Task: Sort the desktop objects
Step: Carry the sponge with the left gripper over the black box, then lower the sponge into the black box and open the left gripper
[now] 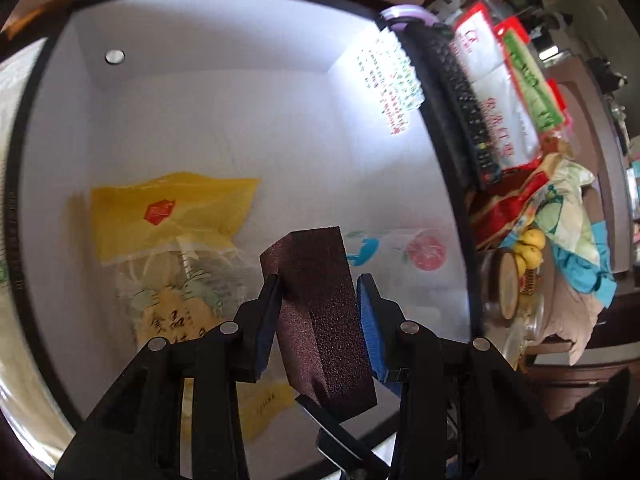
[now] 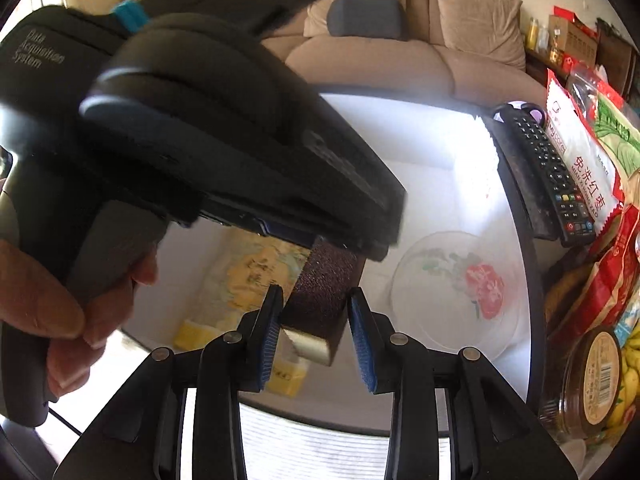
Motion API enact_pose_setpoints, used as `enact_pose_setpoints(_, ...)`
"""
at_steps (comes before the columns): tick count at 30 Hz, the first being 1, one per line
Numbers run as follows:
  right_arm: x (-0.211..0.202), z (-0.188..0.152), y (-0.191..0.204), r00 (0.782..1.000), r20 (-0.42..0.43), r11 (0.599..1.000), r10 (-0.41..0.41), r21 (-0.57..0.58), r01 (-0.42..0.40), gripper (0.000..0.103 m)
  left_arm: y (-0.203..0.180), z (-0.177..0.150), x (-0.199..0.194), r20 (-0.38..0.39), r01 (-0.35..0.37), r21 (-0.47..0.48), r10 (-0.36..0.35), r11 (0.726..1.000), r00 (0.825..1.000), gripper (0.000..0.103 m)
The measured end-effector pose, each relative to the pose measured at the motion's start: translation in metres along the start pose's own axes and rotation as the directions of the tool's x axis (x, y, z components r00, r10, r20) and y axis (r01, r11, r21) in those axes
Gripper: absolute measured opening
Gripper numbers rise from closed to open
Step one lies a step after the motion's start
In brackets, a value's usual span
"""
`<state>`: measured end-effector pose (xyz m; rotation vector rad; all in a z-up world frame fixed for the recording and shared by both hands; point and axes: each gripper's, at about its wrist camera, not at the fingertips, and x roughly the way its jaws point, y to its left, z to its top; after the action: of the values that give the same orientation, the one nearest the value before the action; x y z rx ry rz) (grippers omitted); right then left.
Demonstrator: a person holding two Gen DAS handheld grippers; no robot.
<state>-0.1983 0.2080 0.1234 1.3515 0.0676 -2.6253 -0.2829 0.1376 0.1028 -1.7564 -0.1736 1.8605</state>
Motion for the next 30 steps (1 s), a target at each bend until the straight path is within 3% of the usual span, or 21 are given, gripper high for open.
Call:
enact_pose_setpoints(7, 0.022, -0.008, -0.017, 1.000, -0.025, 0.998, 0.002, 0.056, -0.001, 0.035, 0.008, -0.004, 0.019, -0.029, -0.055, -0.031, 0.054, 0.998, 0.998, 0.037)
enact_pose_setpoints(11, 0.003, -0.015, -0.024, 1.000, 0.020, 0.996, 0.023, 0.087, -0.025, 0.039, 0.008, -0.008, 0.017, -0.021, -0.035, -0.037, 0.034, 0.999, 0.999, 0.042)
enact_pose_setpoints(15, -0.019, -0.023, -0.033, 0.997, 0.063, 0.993, 0.039, 0.113, -0.046, 0.039, 0.006, -0.009, 0.007, 0.016, 0.003, -0.058, -0.002, 0.998, 1.000, 0.056)
enact_pose_setpoints(22, -0.070, -0.037, -0.043, 0.989, 0.149, 0.991, 0.009, 0.132, -0.029, 0.041, -0.006, -0.017, -0.004, 0.008, 0.068, -0.152, -0.068, 0.986, 0.998, 0.057)
enact_pose_setpoints(30, -0.104, -0.053, -0.060, 0.982, 0.186, 0.988, -0.026, 0.152, -0.003, 0.044, 0.006, -0.033, -0.016, 0.032, 0.083, -0.224, -0.078, 0.971, 0.996, 0.057)
